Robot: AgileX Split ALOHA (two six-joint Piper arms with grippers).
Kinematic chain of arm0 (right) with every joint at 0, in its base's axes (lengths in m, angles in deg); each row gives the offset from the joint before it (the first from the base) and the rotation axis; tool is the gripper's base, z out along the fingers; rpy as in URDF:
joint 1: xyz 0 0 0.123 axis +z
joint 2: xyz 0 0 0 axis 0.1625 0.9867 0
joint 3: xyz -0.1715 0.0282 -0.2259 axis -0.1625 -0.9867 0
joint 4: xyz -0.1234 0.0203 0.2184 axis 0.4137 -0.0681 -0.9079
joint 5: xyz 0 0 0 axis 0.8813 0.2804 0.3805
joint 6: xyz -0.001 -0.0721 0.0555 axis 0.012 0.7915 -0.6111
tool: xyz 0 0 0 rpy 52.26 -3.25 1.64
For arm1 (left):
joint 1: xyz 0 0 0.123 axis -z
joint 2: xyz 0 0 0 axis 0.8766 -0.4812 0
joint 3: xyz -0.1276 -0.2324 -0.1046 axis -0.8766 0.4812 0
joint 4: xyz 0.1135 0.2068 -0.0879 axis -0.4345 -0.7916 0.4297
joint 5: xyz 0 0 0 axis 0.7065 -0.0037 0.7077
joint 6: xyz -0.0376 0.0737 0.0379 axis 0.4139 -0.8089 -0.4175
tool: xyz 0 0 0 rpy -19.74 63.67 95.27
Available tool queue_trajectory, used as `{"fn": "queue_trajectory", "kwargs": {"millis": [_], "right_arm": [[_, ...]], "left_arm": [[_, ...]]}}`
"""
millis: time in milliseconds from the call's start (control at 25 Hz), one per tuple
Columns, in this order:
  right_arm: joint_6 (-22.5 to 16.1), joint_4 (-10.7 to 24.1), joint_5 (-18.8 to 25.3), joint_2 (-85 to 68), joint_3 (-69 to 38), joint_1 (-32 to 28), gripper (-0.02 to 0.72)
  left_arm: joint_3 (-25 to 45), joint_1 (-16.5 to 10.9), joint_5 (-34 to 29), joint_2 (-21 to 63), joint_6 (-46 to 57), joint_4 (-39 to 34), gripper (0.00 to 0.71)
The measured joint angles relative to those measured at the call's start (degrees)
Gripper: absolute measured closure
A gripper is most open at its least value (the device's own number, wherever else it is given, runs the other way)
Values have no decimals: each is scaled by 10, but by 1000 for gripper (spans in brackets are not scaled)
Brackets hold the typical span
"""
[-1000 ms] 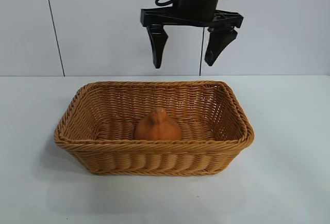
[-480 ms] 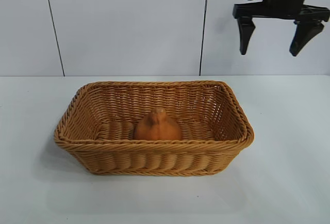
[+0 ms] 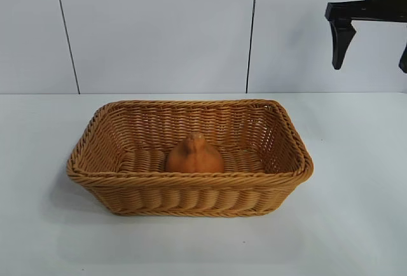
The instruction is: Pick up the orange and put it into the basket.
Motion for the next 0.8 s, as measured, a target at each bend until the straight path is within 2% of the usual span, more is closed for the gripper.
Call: {"fn": "queue_trajectory", "kwargs": {"millis": [640, 800], "right_arm": [[5, -4, 0, -431, -474, 0, 10], [6, -8, -21, -522, -549, 0, 10]], "left_arm": [[0, 0, 0, 0, 0, 0, 44], [0, 0, 0, 0, 0, 0, 44]]}}
